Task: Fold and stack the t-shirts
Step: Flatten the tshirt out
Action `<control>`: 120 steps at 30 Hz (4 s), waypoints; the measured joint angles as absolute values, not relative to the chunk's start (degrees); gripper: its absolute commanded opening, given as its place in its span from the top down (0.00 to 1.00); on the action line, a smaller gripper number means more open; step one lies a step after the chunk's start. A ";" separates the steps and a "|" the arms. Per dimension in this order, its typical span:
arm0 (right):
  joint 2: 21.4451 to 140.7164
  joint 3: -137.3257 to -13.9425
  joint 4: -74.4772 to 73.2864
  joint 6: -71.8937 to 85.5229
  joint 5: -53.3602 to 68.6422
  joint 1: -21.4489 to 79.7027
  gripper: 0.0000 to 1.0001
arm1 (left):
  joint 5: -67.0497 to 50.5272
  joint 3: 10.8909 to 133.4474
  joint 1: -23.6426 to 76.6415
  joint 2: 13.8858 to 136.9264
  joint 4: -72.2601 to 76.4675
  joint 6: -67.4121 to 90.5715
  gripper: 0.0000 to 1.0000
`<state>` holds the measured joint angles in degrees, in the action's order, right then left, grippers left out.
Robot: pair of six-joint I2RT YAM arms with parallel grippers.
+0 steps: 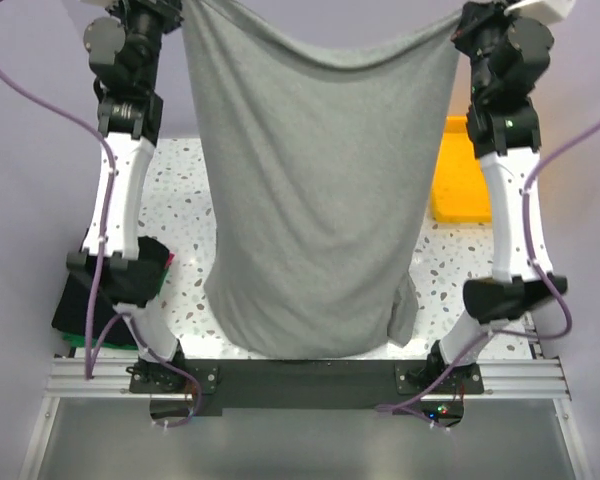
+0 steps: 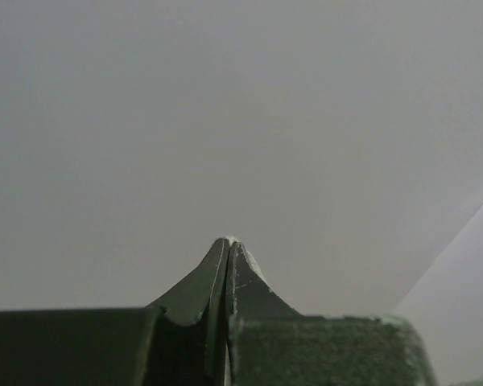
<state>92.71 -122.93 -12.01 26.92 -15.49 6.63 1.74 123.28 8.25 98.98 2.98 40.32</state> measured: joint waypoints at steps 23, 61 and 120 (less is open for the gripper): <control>84.42 -109.93 3.90 25.50 -17.23 6.68 1.00 | -15.90 101.47 -13.39 95.09 40.18 70.94 1.00; 31.03 -32.42 -52.12 44.60 -0.23 6.63 1.00 | -2.00 25.19 -13.76 21.45 -44.42 62.00 1.00; 50.26 -29.30 -45.67 59.24 -12.08 27.97 0.56 | -0.64 30.46 -13.76 27.31 -51.27 58.83 0.98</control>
